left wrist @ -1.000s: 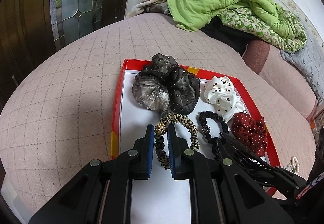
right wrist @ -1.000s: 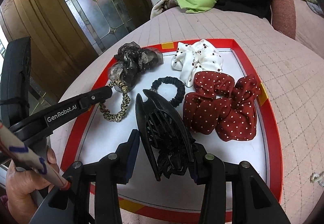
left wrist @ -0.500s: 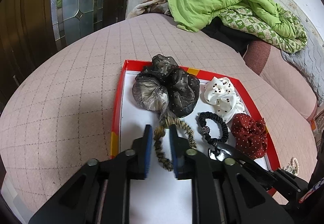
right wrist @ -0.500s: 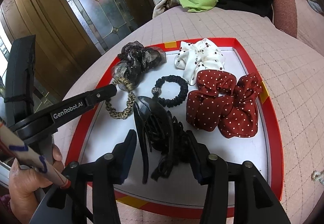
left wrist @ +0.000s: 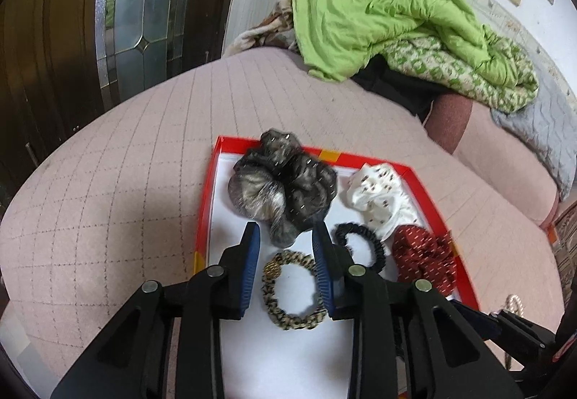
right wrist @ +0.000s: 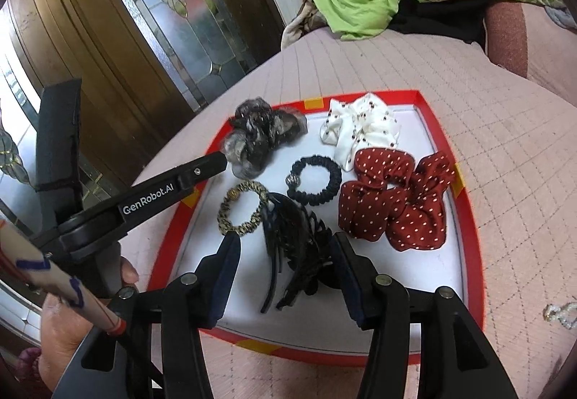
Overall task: Organize jewelry
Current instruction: 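Open the left tool in the tray while the right tool releases the claw clip beside it, then grasp the purple leaf hair clip with the left tool while the right tool grasps the pearl bracelet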
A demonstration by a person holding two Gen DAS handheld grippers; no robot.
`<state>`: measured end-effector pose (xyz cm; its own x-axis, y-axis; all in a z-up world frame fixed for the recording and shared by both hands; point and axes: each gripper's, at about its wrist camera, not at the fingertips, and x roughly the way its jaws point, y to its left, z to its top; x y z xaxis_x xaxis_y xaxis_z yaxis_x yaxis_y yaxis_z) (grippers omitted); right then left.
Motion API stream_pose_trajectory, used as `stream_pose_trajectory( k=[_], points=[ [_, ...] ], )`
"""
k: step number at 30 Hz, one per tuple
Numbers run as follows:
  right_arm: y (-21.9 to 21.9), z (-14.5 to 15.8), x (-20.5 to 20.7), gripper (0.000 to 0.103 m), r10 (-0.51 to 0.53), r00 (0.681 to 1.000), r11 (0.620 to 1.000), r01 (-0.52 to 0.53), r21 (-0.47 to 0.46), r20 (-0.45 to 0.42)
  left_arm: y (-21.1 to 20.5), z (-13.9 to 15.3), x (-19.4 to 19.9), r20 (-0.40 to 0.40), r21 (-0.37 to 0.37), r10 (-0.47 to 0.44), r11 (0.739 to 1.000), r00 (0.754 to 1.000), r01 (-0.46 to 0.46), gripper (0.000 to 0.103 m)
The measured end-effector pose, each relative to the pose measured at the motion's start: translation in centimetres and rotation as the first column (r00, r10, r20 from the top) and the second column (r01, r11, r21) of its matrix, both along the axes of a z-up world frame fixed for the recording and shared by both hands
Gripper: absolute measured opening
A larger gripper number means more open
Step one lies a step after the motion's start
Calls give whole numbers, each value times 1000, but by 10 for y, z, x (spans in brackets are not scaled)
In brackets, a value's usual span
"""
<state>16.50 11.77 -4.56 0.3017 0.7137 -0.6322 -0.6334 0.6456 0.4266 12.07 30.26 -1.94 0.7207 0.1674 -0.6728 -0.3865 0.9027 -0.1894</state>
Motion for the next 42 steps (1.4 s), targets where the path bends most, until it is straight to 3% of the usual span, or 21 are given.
stream_pose_trajectory(
  k=[15, 24, 34, 42],
  points=[
    [-74, 28, 4, 57, -96, 995, 992, 96, 80, -3, -62, 20, 13, 74, 36, -111, 993, 991, 109, 29],
    [-152, 29, 16, 56, -216, 976, 974, 215, 65, -2, -135, 19, 29, 61, 68, -295, 954, 954, 291, 29],
    [-266, 15, 36, 56, -417, 908, 908, 418, 30, -41, -235, -5, 44, -18, 10, -537, 843, 843, 537, 30],
    [-324, -1, 40, 56, -505, 861, 863, 505, -17, -68, -294, -36, 47, -96, -135, -672, 740, 735, 659, 30]
  ],
)
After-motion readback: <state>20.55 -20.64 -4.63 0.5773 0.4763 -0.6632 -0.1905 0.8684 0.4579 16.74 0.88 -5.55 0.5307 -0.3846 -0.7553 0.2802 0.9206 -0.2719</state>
